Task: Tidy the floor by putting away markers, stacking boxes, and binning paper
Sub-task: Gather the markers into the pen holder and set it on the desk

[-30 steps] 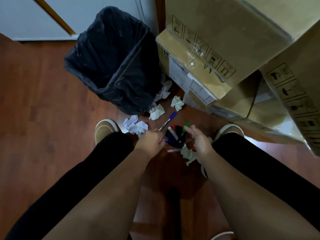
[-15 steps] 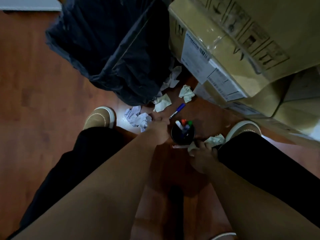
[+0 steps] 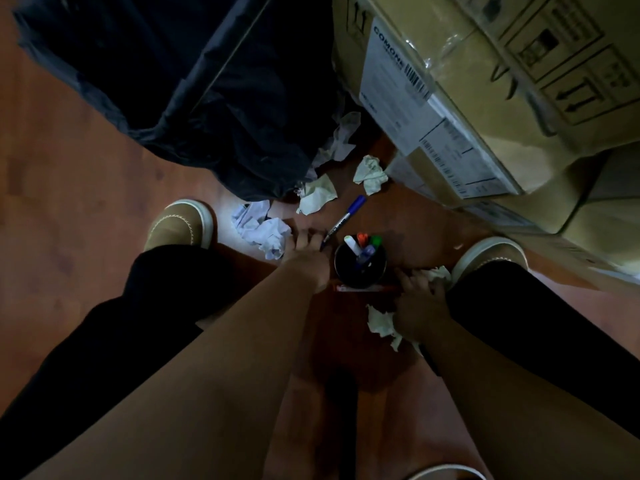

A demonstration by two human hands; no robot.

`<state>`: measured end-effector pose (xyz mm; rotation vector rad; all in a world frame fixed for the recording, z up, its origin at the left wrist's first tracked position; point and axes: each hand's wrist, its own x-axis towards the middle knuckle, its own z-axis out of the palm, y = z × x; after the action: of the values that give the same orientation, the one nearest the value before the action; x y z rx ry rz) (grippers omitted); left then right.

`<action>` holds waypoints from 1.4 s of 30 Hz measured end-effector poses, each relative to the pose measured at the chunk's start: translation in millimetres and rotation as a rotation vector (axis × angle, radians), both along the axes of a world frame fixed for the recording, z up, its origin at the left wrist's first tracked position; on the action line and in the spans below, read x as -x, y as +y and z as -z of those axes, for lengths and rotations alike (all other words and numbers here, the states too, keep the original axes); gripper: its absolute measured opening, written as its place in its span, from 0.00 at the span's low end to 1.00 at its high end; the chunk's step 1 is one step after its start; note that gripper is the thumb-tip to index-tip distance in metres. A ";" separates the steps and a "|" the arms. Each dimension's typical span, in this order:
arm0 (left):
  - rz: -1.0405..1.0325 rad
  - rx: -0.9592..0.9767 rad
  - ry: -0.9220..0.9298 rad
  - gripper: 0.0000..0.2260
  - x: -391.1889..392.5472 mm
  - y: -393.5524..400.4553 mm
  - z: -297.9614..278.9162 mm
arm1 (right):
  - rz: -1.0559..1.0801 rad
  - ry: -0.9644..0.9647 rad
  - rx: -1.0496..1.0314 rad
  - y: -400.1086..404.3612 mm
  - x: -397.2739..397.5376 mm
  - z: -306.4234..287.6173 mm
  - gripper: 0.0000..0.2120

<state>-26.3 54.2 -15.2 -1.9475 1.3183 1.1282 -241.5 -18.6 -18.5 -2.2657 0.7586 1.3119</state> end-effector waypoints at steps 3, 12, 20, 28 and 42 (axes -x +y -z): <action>-0.020 -0.033 0.001 0.34 6.0 -1.7 -3.4 | -0.024 -0.009 0.034 4.8 1.8 -1.0 0.21; -0.216 0.250 0.125 0.14 -3.8 -18.3 -28.1 | 0.116 -0.307 0.035 -34.4 7.5 -3.1 0.15; -0.579 0.465 0.014 0.12 -24.9 -22.1 -89.6 | 0.517 -0.661 0.098 -50.4 9.3 -72.1 0.14; -0.924 0.634 0.280 0.04 -28.0 13.9 -144.1 | 1.070 -0.704 0.217 -46.8 -4.7 -123.2 0.12; -0.624 0.731 0.227 0.04 -4.9 26.2 -145.5 | 1.018 -0.671 -0.006 -13.9 -37.3 -131.3 0.13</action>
<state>-21.5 80.5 130.3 -2.9892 1.4059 1.2784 -204.3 -32.5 112.7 -1.6676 1.3297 0.0772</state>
